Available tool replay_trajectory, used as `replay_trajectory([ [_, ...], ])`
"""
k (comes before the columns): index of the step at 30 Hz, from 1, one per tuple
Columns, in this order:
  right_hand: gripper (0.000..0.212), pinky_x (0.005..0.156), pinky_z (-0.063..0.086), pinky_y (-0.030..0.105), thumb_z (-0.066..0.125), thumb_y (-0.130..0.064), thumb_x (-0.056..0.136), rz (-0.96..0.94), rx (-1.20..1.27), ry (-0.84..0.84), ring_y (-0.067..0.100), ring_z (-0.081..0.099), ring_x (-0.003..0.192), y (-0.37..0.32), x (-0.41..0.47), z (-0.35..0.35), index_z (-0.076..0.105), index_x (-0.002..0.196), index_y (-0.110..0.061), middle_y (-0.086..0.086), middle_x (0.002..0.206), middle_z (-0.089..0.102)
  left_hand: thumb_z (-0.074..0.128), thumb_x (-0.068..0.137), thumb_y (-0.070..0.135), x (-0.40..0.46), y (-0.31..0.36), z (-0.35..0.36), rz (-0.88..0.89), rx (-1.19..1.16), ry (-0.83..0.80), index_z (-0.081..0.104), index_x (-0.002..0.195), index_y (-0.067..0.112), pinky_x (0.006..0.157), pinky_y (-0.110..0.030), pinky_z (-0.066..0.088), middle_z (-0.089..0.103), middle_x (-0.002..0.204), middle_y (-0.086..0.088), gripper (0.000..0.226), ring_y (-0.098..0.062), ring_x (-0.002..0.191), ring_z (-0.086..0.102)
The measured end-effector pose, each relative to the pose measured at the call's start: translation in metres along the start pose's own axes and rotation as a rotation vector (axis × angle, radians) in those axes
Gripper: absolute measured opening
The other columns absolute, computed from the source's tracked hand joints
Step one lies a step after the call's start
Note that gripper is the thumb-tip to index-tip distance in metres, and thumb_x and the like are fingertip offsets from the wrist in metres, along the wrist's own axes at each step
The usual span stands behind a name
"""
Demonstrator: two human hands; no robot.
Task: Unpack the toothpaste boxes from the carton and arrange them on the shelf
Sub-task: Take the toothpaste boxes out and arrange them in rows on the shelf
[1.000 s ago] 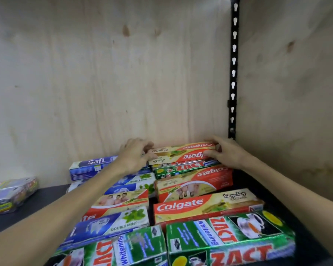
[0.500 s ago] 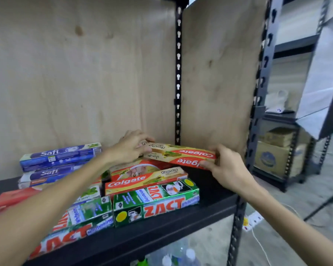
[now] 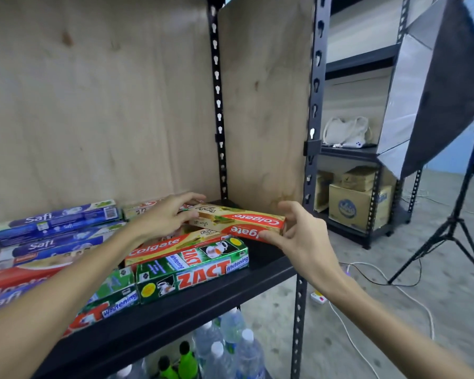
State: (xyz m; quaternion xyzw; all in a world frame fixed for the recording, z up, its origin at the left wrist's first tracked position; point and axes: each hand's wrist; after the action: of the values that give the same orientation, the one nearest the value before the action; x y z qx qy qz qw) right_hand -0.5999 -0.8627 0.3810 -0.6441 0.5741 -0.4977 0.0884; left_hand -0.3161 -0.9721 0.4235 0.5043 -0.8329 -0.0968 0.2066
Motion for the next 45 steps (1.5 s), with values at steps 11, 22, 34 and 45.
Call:
replay_trajectory([
  [11,0.075,0.066,0.046,0.003,0.087,-0.045,0.07,-0.033,0.082,0.11,-0.004,0.064,0.078,0.012,-0.007,0.002,0.052,0.134,-0.029,-0.013,0.09,0.066,0.07,0.087,0.042,0.014,0.028,0.03,-0.068,-0.069,0.213,0.05,0.141,0.025,0.108,-0.044,0.046,0.056,0.142,0.006,0.06,-0.017,0.129,0.054],
  [22,0.067,0.07,0.045,0.01,0.086,-0.034,0.076,-0.048,0.027,0.128,-0.003,0.059,0.084,0.024,-0.005,0.008,0.056,0.135,-0.023,-0.013,0.106,0.068,0.075,0.084,0.033,0.02,0.027,0.038,-0.047,-0.369,0.022,0.035,0.151,0.022,0.115,-0.031,0.038,0.042,0.156,0.002,0.078,-0.013,0.139,0.045],
  [34,0.05,0.069,0.043,0.003,0.082,-0.038,0.079,-0.222,-0.034,0.083,-0.01,0.054,0.077,-0.008,0.019,0.038,0.065,0.123,-0.024,-0.015,0.103,0.065,0.08,0.083,0.024,-0.001,-0.045,-0.016,-0.192,-0.28,0.231,0.055,0.131,0.019,0.101,-0.032,0.05,0.067,0.119,0.005,0.054,-0.011,0.11,0.064],
  [45,0.052,0.08,0.051,0.023,0.072,-0.041,0.09,-0.255,-0.089,-0.324,0.009,0.06,0.097,-0.046,0.134,0.139,0.06,0.133,-0.016,0.0,0.124,0.067,0.074,0.089,0.037,-0.02,-0.12,-0.049,-0.324,0.072,0.345,0.066,0.113,0.021,0.089,-0.031,0.05,0.07,0.101,0.008,0.03,-0.011,0.099,0.064],
])
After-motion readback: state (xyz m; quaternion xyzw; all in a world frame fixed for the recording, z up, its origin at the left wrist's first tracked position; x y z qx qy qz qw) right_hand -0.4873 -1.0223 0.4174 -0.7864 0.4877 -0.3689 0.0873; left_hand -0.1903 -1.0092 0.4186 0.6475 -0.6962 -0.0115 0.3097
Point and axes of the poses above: each hand's wrist, its own x-axis towards the middle knuckle, its own z-axis out of the palm, y = z × x
